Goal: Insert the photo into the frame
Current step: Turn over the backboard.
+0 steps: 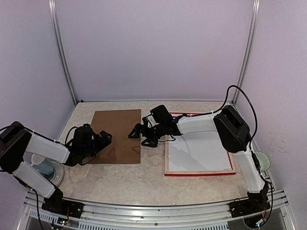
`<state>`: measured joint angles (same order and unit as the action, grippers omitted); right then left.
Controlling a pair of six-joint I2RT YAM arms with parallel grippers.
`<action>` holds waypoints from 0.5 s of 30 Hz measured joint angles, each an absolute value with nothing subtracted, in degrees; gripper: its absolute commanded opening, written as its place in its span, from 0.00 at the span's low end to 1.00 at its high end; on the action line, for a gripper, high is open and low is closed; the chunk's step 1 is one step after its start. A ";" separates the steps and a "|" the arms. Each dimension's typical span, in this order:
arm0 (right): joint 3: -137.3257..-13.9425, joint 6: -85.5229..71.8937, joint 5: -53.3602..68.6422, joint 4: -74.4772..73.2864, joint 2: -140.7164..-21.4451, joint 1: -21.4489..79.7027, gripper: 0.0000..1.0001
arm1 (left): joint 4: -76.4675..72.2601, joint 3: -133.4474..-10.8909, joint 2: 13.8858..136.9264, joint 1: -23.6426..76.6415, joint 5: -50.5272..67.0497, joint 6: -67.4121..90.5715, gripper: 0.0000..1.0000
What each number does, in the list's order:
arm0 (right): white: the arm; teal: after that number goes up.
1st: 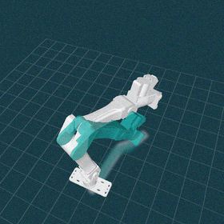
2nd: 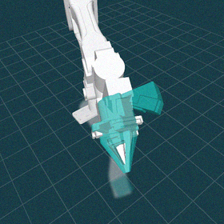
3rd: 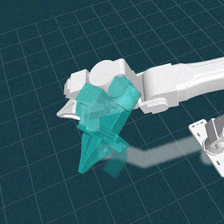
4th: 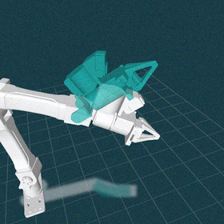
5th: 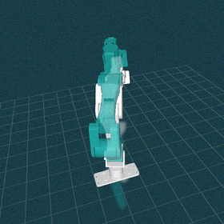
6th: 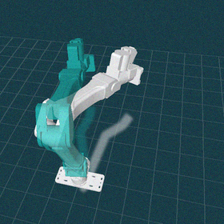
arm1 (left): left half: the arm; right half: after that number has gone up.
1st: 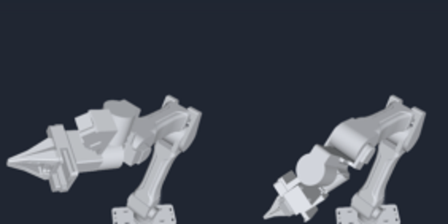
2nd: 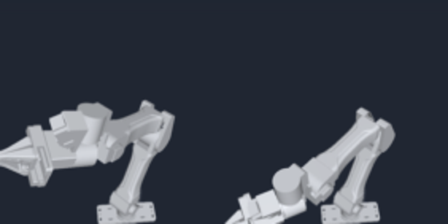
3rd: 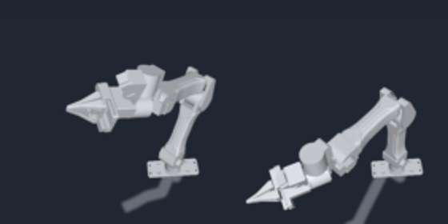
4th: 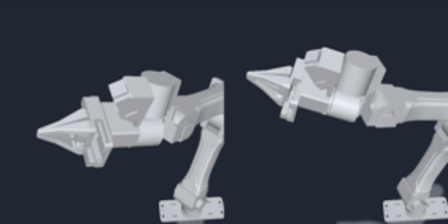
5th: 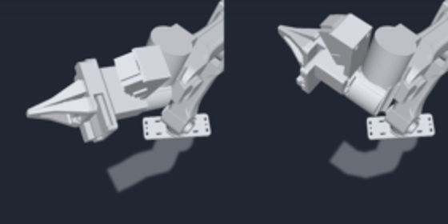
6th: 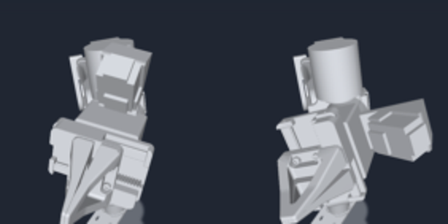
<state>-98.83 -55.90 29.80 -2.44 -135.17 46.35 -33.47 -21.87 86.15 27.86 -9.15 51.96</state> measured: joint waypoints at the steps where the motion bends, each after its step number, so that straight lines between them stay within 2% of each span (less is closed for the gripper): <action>1: -98.83 -55.64 29.54 -3.01 -135.06 46.39 0.99 | -30.35 -23.16 84.84 27.86 -10.52 51.24 0.99; 8: -99.92 -54.87 28.34 -5.78 -134.93 46.50 0.99 | -12.21 -37.06 82.00 27.11 -23.03 48.16 0.99; 15: -101.19 -53.95 27.57 -8.32 -134.93 46.81 0.99 | 1.43 -44.77 89.06 22.85 -27.88 47.57 0.99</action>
